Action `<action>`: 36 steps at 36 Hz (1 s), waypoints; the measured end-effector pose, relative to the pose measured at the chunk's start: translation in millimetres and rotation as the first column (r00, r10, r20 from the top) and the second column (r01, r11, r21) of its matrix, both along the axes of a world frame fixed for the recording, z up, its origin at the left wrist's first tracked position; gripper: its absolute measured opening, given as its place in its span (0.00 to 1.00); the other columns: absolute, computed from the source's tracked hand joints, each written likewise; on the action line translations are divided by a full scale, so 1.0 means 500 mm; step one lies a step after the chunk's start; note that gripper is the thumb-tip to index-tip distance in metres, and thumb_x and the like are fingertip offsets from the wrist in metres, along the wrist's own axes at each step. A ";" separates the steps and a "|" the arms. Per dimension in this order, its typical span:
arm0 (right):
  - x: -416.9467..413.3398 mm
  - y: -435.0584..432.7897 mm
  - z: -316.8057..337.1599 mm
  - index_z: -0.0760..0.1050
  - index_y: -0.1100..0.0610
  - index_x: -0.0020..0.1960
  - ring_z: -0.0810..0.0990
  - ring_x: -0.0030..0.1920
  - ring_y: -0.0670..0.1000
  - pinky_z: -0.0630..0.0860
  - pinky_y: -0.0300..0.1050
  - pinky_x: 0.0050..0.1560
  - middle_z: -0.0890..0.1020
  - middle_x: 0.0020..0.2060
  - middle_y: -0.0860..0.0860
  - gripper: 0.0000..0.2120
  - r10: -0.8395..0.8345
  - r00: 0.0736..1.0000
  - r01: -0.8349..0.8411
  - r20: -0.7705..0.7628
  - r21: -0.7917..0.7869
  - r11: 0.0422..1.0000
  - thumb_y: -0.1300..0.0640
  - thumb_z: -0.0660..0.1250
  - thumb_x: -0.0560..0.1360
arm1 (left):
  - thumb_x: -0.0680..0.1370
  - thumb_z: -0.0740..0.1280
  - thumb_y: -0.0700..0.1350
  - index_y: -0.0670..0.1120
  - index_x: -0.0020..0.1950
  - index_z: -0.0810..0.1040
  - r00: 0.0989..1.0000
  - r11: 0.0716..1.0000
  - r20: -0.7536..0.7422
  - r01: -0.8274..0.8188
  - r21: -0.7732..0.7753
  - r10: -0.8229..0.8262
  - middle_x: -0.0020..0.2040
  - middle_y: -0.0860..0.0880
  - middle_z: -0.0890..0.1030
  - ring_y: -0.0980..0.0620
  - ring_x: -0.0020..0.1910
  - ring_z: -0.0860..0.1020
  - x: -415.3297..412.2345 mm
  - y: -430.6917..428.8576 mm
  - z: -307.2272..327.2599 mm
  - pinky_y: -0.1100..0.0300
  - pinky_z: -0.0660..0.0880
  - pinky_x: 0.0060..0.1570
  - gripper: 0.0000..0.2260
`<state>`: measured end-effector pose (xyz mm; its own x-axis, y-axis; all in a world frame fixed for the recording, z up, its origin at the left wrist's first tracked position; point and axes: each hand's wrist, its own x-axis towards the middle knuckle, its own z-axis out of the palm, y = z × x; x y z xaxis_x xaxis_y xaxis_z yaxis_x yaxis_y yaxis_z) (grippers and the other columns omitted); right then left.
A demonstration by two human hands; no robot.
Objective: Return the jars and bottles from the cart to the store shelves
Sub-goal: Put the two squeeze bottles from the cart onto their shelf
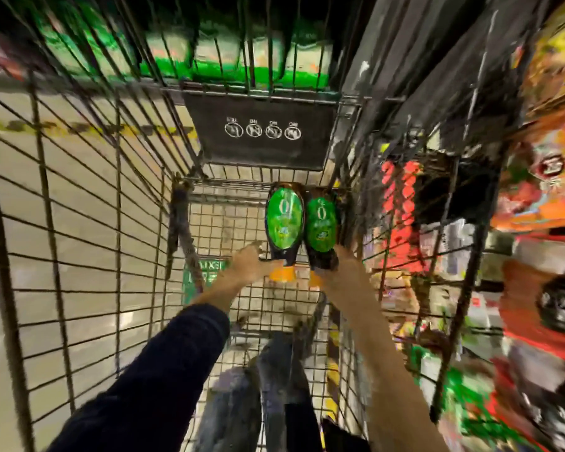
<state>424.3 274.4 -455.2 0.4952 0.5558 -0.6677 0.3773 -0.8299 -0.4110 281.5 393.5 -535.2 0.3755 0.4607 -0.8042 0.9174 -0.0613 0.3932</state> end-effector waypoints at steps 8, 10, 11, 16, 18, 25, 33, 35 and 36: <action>-0.015 -0.004 -0.074 0.59 0.53 0.74 0.73 0.65 0.57 0.72 0.47 0.56 0.71 0.67 0.58 0.29 -0.015 1.000 0.016 0.023 -0.038 0.999 0.49 0.63 0.76 | 0.67 0.76 0.51 0.44 0.62 0.78 0.946 0.945 0.101 -0.290 -0.154 0.307 0.56 0.49 0.81 0.51 0.55 0.79 0.037 0.000 -0.055 0.65 0.74 0.51 0.25; -0.014 -0.007 -0.086 0.59 0.54 0.74 0.75 0.61 0.58 0.73 0.48 0.54 0.74 0.64 0.59 0.29 -0.006 1.000 0.006 0.003 -0.053 0.999 0.48 0.61 0.76 | 0.69 0.76 0.46 0.42 0.62 0.77 0.937 0.937 0.119 -0.307 -0.167 0.328 0.55 0.49 0.80 0.53 0.53 0.78 0.039 -0.001 -0.063 0.71 0.73 0.47 0.23; -0.013 -0.008 -0.091 0.59 0.54 0.74 0.76 0.60 0.58 0.73 0.48 0.55 0.74 0.64 0.59 0.29 -0.012 1.000 0.012 -0.002 -0.064 0.998 0.47 0.60 0.76 | 0.70 0.75 0.43 0.41 0.61 0.78 0.928 0.929 0.135 -0.322 -0.184 0.348 0.54 0.49 0.80 0.54 0.52 0.77 0.039 -0.003 -0.065 0.75 0.73 0.43 0.21; -0.018 -0.006 -0.099 0.63 0.56 0.72 0.75 0.61 0.60 0.74 0.50 0.58 0.76 0.62 0.60 0.27 -0.063 0.997 0.060 -0.046 -0.058 0.997 0.54 0.62 0.75 | 0.71 0.73 0.40 0.40 0.62 0.76 0.869 0.858 0.164 -0.399 -0.325 0.466 0.54 0.47 0.80 0.51 0.54 0.79 0.035 -0.007 -0.069 0.73 0.76 0.40 0.20; -0.024 -0.011 -0.104 0.65 0.55 0.69 0.78 0.54 0.61 0.77 0.53 0.52 0.79 0.56 0.59 0.26 -0.113 0.991 0.111 -0.075 -0.028 0.993 0.52 0.61 0.72 | 0.71 0.73 0.40 0.40 0.63 0.75 0.849 0.828 0.153 -0.426 -0.365 0.505 0.57 0.45 0.80 0.50 0.55 0.78 0.036 -0.005 -0.070 0.69 0.76 0.42 0.21; -0.025 -0.016 -0.120 0.70 0.54 0.61 0.80 0.47 0.60 0.78 0.52 0.46 0.82 0.49 0.57 0.22 -0.189 0.979 0.183 -0.079 -0.069 0.981 0.50 0.61 0.68 | 0.71 0.74 0.45 0.49 0.50 0.78 0.819 0.781 0.125 -0.473 -0.408 0.561 0.50 0.49 0.82 0.49 0.54 0.79 0.030 -0.012 -0.028 0.57 0.76 0.54 0.10; 0.004 0.008 -0.142 0.71 0.62 0.62 0.79 0.55 0.60 0.72 0.45 0.48 0.81 0.54 0.61 0.19 -0.323 0.946 0.322 -0.033 -0.038 0.946 0.59 0.67 0.72 | 0.72 0.72 0.43 0.53 0.41 0.70 0.700 0.649 0.068 -0.617 -0.445 0.711 0.42 0.54 0.76 0.49 0.50 0.75 -0.032 -0.044 0.069 0.52 0.68 0.63 0.12; 0.011 0.021 -0.149 0.72 0.63 0.61 0.78 0.56 0.60 0.73 0.46 0.49 0.80 0.55 0.61 0.20 -0.380 0.924 0.380 -0.040 -0.029 0.925 0.58 0.69 0.72 | 0.68 0.74 0.47 0.52 0.45 0.69 0.691 0.636 0.042 -0.637 -0.435 0.721 0.49 0.50 0.76 0.47 0.55 0.75 -0.057 -0.049 0.084 0.48 0.69 0.65 0.15; 0.014 0.029 -0.153 0.72 0.63 0.61 0.78 0.56 0.60 0.73 0.45 0.49 0.80 0.55 0.61 0.21 -0.421 0.906 0.419 -0.056 -0.040 0.907 0.57 0.70 0.71 | 0.66 0.75 0.50 0.53 0.48 0.68 0.690 0.627 0.032 -0.637 -0.447 0.724 0.53 0.48 0.76 0.46 0.56 0.74 -0.068 -0.049 0.087 0.47 0.70 0.63 0.18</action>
<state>431.4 288.6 -531.8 0.6362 0.2872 -0.7161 -0.0337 -0.9169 -0.3977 247.4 368.7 -491.7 0.2418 0.3291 -0.9128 0.5365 0.7385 0.4084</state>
